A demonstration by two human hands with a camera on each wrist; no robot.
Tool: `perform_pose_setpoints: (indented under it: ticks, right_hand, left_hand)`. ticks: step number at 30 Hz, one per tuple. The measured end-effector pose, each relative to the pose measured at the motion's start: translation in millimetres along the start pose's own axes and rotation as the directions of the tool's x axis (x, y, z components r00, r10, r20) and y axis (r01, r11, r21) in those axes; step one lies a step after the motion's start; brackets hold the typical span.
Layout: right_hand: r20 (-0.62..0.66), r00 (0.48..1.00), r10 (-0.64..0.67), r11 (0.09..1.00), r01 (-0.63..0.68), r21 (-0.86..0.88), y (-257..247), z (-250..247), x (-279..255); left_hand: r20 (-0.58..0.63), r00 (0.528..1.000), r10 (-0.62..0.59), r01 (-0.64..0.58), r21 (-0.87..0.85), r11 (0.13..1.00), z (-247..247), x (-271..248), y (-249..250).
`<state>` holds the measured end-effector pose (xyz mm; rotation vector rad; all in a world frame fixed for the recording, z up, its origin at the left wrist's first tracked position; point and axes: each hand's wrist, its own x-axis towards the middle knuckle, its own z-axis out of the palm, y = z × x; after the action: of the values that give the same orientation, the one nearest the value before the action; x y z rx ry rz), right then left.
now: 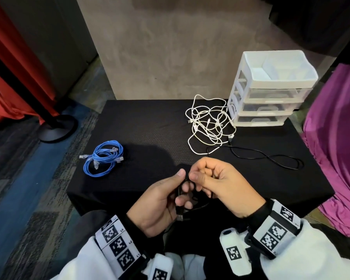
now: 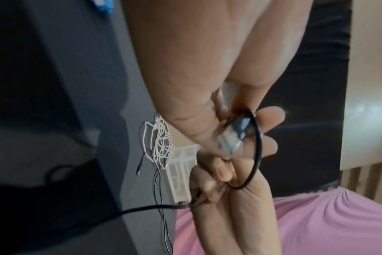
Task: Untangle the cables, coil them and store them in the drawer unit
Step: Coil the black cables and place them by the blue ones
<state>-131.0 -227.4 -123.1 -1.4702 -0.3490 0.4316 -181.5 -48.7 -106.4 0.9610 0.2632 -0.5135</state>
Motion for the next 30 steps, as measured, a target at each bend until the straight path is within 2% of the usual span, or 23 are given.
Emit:
perform_pose_setpoints:
  ticks: [6, 8, 10, 11, 13, 16, 20, 22, 24, 26, 30]
  right_hand:
    - [-0.025, 0.999, -0.035, 0.999, 0.035, 0.006, -3, 0, 4]
    - [0.003, 1.0, 0.015, 0.991, -0.016, 0.132, -4, 4, 6]
    - [0.02, 0.992, 0.123, 0.938, -0.122, 0.325, -3, 9, 7]
    - [0.002, 0.988, 0.153, 0.938, -0.146, 0.313, 1, 10, 8]
    - [-0.075, 0.987, 0.143, 0.988, -0.138, 0.067, 16, 8, 10]
    - [-0.054, 0.985, 0.162, 0.978, -0.168, -0.121, 42, 10, 5]
    - [0.102, 0.964, 0.245, 0.877, -0.175, -0.447, 61, 20, -18]
    - [0.2, 0.944, 0.261, 0.821, -0.108, -0.561, 57, 25, -30]
    - [0.276, 0.932, 0.234, 0.797, -0.021, -0.603, 39, 27, -38]
    - [0.309, 0.93, 0.198, 0.758, 0.055, -0.65, 15, 23, -36]
    - [0.362, 0.928, 0.093, 0.712, 0.192, -0.675, -29, 9, -28]
  left_hand:
    - [0.227, 0.973, -0.032, 0.027, 0.024, 0.999, -7, -1, 6]
    - [0.219, 0.976, 0.007, 0.0, -0.032, 0.999, -3, -2, 7]
    - [0.146, 0.988, 0.05, -0.032, -0.128, 0.991, 1, -1, 5]
    - [0.122, 0.99, 0.075, -0.054, -0.168, 0.984, 2, -1, 6]
    - [0.089, 0.989, 0.122, -0.099, -0.221, 0.97, 0, 0, 8]
    - [0.038, 0.981, 0.192, -0.178, -0.239, 0.955, -5, 1, 17]
    - [-0.098, 0.928, 0.36, -0.37, -0.116, 0.922, -15, 6, 35]
    - [-0.135, 0.897, 0.42, -0.427, -0.026, 0.904, -23, 8, 42]
    - [-0.166, 0.88, 0.444, -0.433, 0.101, 0.896, -28, 9, 43]
    - [-0.16, 0.883, 0.44, -0.388, 0.277, 0.879, -31, 9, 37]
    - [-0.005, 0.922, 0.388, -0.324, 0.54, 0.777, -32, 10, 20]
